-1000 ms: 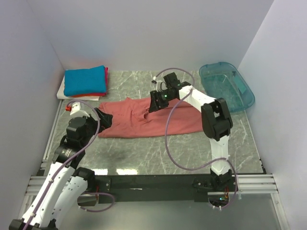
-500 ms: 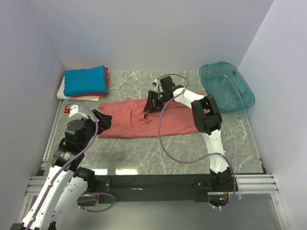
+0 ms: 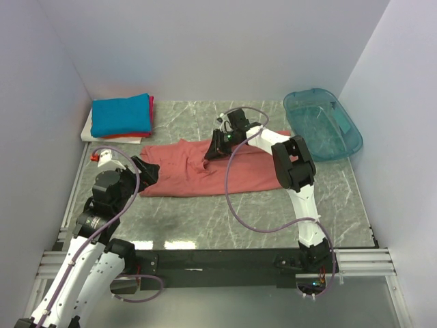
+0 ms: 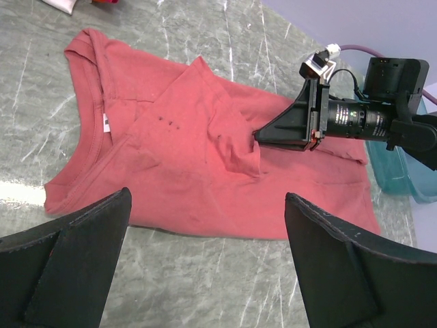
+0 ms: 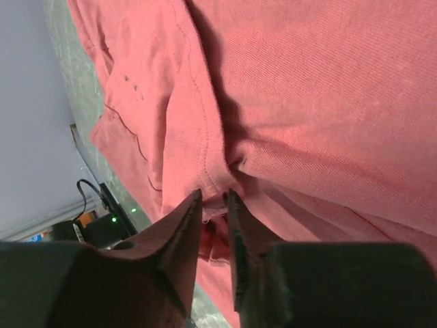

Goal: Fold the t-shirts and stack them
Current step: Fold the tshirt

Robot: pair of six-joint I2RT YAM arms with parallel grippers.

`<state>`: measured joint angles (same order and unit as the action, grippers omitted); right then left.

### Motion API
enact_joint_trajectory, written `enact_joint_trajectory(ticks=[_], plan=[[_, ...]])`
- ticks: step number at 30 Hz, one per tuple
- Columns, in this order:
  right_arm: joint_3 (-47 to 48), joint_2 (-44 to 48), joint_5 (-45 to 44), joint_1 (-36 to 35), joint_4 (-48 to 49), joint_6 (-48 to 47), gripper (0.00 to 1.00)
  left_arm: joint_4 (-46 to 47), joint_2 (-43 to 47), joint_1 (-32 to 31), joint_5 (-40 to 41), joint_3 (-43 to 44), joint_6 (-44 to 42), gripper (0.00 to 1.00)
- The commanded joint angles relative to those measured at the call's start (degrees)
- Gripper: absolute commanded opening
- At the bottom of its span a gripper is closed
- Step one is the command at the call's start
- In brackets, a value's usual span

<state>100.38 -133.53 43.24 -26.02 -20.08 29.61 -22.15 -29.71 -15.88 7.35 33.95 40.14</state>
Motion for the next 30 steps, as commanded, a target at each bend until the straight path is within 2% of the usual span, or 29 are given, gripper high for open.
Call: enact_joint_trajectory(ticks=[1, 5, 11, 16, 20, 22, 23, 25, 30], plan=[[-0.71, 1.43, 1.76, -0.43, 1.71, 0.89, 0.28, 0.79, 0.53, 0.15, -0.15, -0.47, 0.38, 0.99], [-0.88, 1.52, 1.41, -0.26, 1.36, 0.37, 0.13, 0.71, 0.53, 0.15, -0.15, -0.47, 0.38, 0.99], [-0.97, 2.84, 1.49, 0.97, 2.06, -0.07, 0.0, 0.71, 0.18, 0.15, -0.15, -0.47, 0.29, 0.99], [-0.36, 4.07, 1.23, 2.2, 0.66, -1.3, 0.0, 0.88, 0.18, 0.15, -0.32, -0.56, 0.29, 0.99], [-1.32, 3.99, 1.84, 2.11, 0.47, -1.22, 0.27, 0.88, 0.27, 0.15, -0.32, -0.56, 0.38, 0.99], [-1.5, 3.63, 1.93, 1.85, 0.74, -0.69, 0.38, 0.88, 0.27, 0.15, -0.32, -0.56, 0.38, 0.99], [-1.5, 3.46, 1.93, 1.85, 0.74, -0.52, 0.46, 0.8, 0.36, 0.15, -0.24, -0.56, 0.38, 0.99], [-1.24, 2.67, 1.93, 1.5, 0.74, -0.25, 0.56, 0.88, 0.45, 0.15, -0.24, -0.56, 0.38, 1.0], [-0.53, 1.09, 3.69, 0.8, 1.62, 1.59, 0.57, 0.97, 0.27, 0.15, -0.24, -0.73, 0.46, 0.99]])
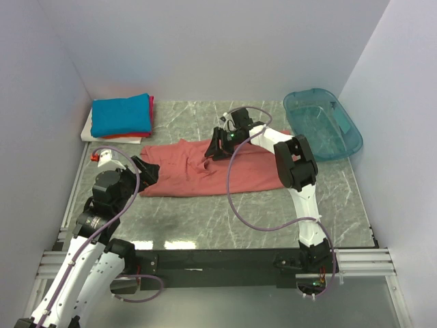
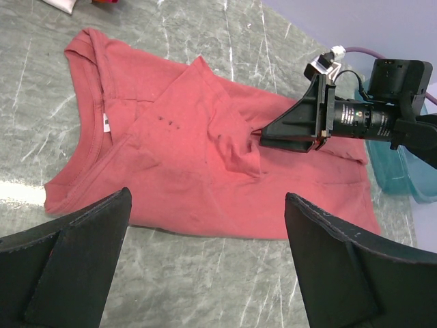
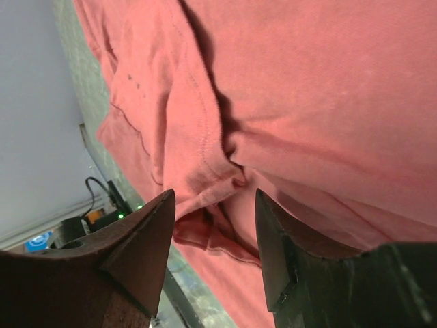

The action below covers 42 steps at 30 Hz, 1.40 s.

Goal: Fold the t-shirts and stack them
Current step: Fold the tshirt

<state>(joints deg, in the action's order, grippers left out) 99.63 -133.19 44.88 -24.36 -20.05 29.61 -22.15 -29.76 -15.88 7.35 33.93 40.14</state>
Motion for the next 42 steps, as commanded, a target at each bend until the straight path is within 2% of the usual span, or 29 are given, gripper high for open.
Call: enact_joint_trajectory(ticks=[1, 12, 26, 37, 42], plan=[[0.38, 0.56, 2.31, -1.04, 2.12, 1.94, 0.57, 1.06, 0.23, 0.15, -0.24, -0.71, 0.38, 0.99], [-0.05, -0.67, 1.09, -2.18, 1.77, 2.56, 0.53, 1.15, 0.05, 0.15, -0.15, -0.71, 0.38, 0.99], [0.65, -1.29, -4.02, -2.62, -0.52, 1.24, 0.55, 1.06, 0.05, 0.15, -0.24, -0.71, 0.38, 0.99], [-0.14, -1.64, -1.03, -2.97, 1.33, 3.26, 0.44, 1.06, 0.05, 0.15, -0.15, -0.71, 0.38, 0.99], [-0.41, -2.08, -0.23, -3.06, 1.95, 3.97, 0.43, 0.97, -0.21, 0.15, -0.15, -0.62, 0.29, 0.99]])
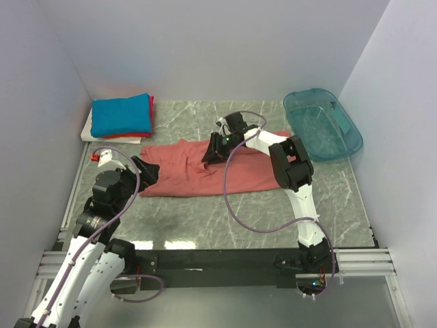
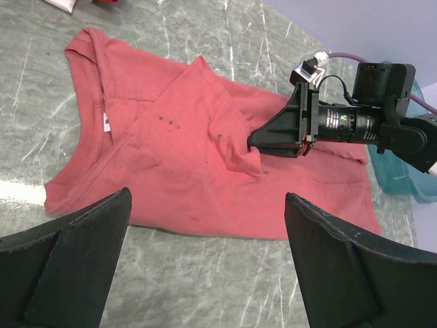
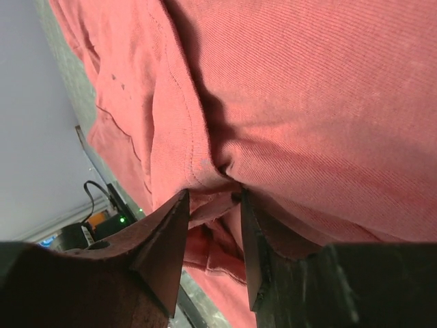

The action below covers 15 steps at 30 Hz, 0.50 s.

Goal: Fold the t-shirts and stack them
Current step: Fold the tshirt

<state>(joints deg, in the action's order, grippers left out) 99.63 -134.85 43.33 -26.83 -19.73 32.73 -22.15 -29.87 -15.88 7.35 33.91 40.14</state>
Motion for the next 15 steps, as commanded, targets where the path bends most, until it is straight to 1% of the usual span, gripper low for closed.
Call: enact_joint_trajectory(ticks=[1, 3, 4, 5, 6, 7, 10, 15], plan=[[-0.58, -0.33, 1.4, -0.59, 1.79, 0.84, 0.43, 0.97, -0.1, 0.15, -0.15, -0.6, 0.29, 0.99], [-0.49, -0.15, 1.58, -0.59, 1.71, 0.76, 0.38, 0.97, -0.1, 0.15, -0.15, -0.69, 0.29, 0.99], [-0.49, 0.19, 1.67, -0.42, 1.71, 0.76, 0.32, 0.97, -0.19, 0.15, -0.15, -0.6, 0.29, 0.99], [-0.49, 0.37, 1.76, -0.42, 1.71, 0.67, 0.28, 0.97, -0.19, 0.15, -0.15, -0.69, 0.29, 0.99], [-0.58, 0.63, 1.76, -0.5, 1.53, 0.32, 0.21, 0.97, -0.28, 0.15, -0.15, -0.6, 0.29, 0.99], [-0.32, 0.9, 1.58, -0.42, 1.27, -0.03, 0.18, 1.06, -0.19, 0.15, -0.15, -0.6, 0.29, 0.99], [-0.23, 2.13, 0.88, -0.07, 0.31, -1.44, 0.12, 1.06, -0.28, 0.23, -0.15, -0.6, 0.29, 0.99], [-0.14, 5.03, -1.67, 0.9, -0.93, -4.16, 0.1, 1.06, -0.19, 0.15, -0.32, -0.6, 0.29, 1.0]])
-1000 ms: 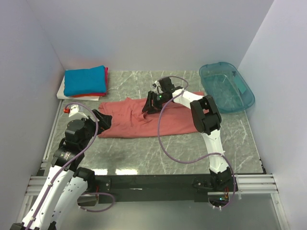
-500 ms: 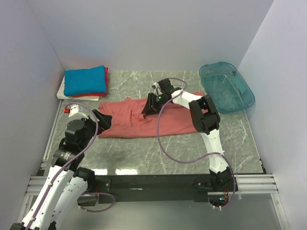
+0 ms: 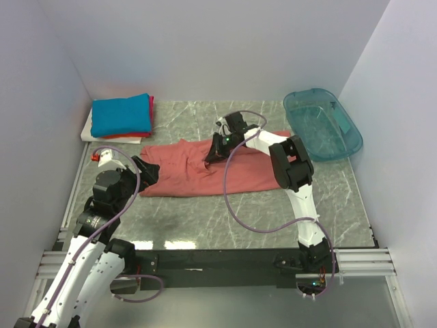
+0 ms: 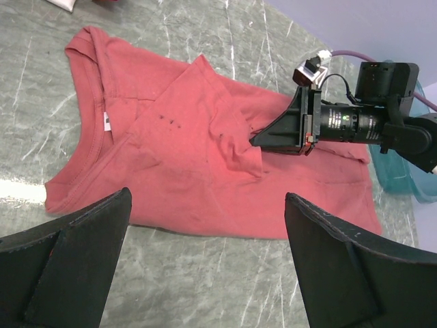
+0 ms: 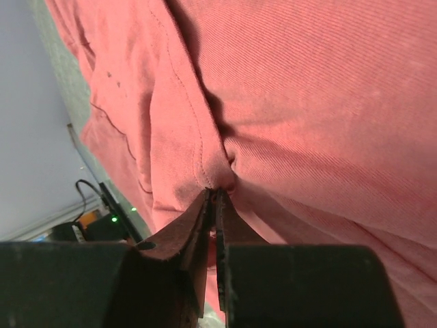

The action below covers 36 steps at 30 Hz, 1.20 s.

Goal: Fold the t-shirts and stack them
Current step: Fold the tshirt

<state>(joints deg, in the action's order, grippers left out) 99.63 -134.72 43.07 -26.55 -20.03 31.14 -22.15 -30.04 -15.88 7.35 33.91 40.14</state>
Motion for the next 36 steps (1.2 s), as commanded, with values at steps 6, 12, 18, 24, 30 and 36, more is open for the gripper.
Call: enact_joint_trajectory(ticks=[6, 12, 18, 24, 30, 36], plan=[[2.23, 6.22, -4.39, 0.88, -3.08, -5.9, 0.1, 1.15, 0.07, 0.15, -0.41, -0.69, 0.2, 1.0], [6.88, 4.73, -7.91, 0.71, -6.42, -9.77, 0.12, 1.15, 0.25, 0.15, -0.41, -0.69, 0.2, 0.99], [10.32, 3.58, -11.76, 0.18, -9.94, -14.95, 0.15, 1.23, 0.07, 0.06, -0.76, -0.69, 0.29, 0.99], [11.02, 4.37, -17.04, -0.35, -12.05, -20.84, 0.34, 1.23, -0.1, 0.06, -1.03, -0.69, 0.29, 0.99], [5.51, 10.6, -32.33, -1.32, -9.77, -30.6, 0.38, 0.62, -0.02, 0.15, -1.2, -0.78, 1.78, 0.99], [-12.02, 32.08, -17.79, -1.32, -5.39, -55.71, 0.56, 1.84, -1.68, 0.15, -0.94, -7.27, 21.95, 0.98]])
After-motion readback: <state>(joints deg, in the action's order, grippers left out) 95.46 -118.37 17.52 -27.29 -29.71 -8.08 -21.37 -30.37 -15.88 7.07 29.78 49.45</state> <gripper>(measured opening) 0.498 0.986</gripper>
